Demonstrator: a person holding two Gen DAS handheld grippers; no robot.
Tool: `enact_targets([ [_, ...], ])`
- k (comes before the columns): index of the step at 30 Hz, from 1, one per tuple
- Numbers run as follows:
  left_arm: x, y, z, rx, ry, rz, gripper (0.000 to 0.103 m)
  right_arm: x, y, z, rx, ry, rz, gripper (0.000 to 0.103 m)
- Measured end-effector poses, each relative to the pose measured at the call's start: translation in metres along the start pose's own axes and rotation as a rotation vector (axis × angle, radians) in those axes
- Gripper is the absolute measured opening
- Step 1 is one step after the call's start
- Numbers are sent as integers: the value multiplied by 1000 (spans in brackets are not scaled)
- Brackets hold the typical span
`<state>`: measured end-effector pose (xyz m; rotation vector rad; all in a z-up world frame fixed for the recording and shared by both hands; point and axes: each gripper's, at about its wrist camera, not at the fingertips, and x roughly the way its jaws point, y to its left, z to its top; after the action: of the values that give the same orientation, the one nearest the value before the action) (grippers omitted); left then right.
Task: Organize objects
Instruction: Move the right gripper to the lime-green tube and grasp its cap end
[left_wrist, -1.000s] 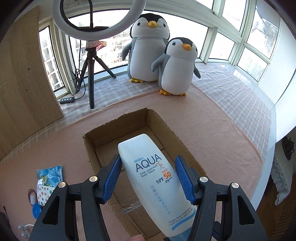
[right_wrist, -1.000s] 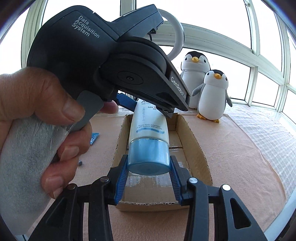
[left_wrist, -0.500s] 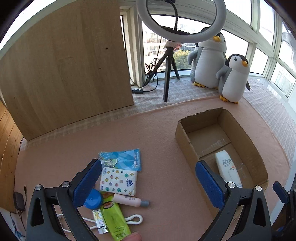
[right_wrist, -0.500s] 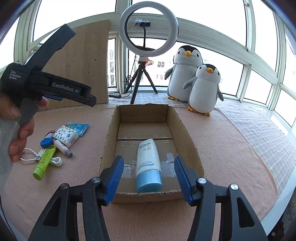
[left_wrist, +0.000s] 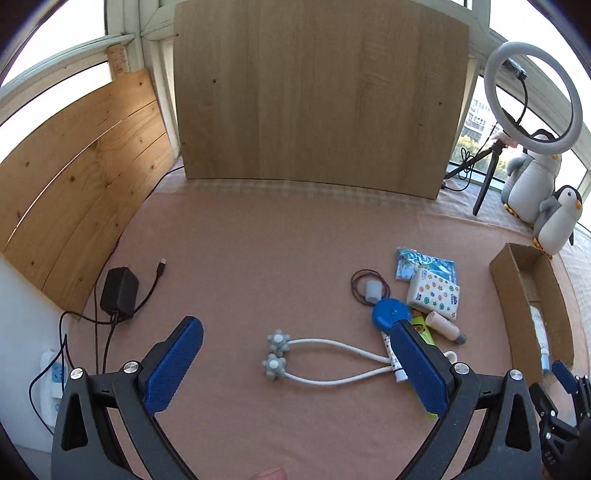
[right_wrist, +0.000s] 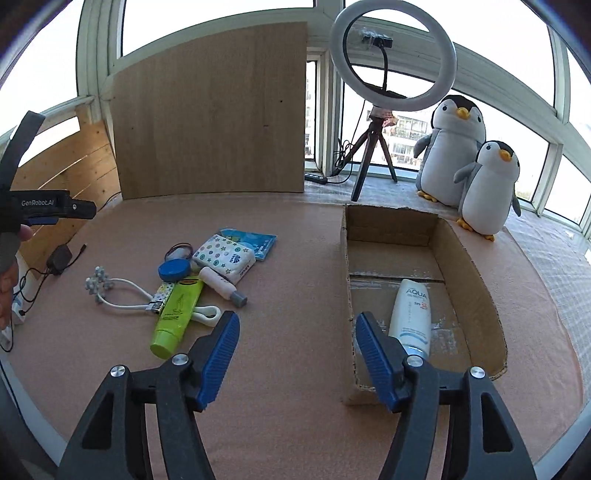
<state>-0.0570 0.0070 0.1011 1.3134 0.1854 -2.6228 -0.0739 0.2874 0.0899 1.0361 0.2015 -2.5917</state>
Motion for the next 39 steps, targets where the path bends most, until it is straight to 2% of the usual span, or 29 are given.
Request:
enact_targets([
  [6, -22, 62, -26, -96, -1, 23, 103, 42, 65, -3, -67, 122, 155, 62],
  [11, -35, 88, -42, -133, -5, 31, 103, 79, 101, -16, -101, 233, 172, 62],
  [17, -42, 100, -53, -155, -2, 41, 103, 97, 103, -19, -76, 272, 152, 61],
  [19, -40, 102, -54, -159, 3, 41, 103, 98, 102, -17, -69, 268, 154, 52],
  [21, -39, 101, -54, -159, 9, 41, 103, 99, 103, -18, -74, 273, 161, 28],
  [31, -20, 74, -59, -118, 66, -12, 103, 85, 104, -31, -71, 265, 186, 28],
  [35, -2, 52, -68, -93, 115, -53, 103, 68, 105, -50, -76, 271, 240, 28],
  [39, 19, 33, -84, -74, 186, -82, 103, 51, 119, -76, -149, 298, 320, 28],
])
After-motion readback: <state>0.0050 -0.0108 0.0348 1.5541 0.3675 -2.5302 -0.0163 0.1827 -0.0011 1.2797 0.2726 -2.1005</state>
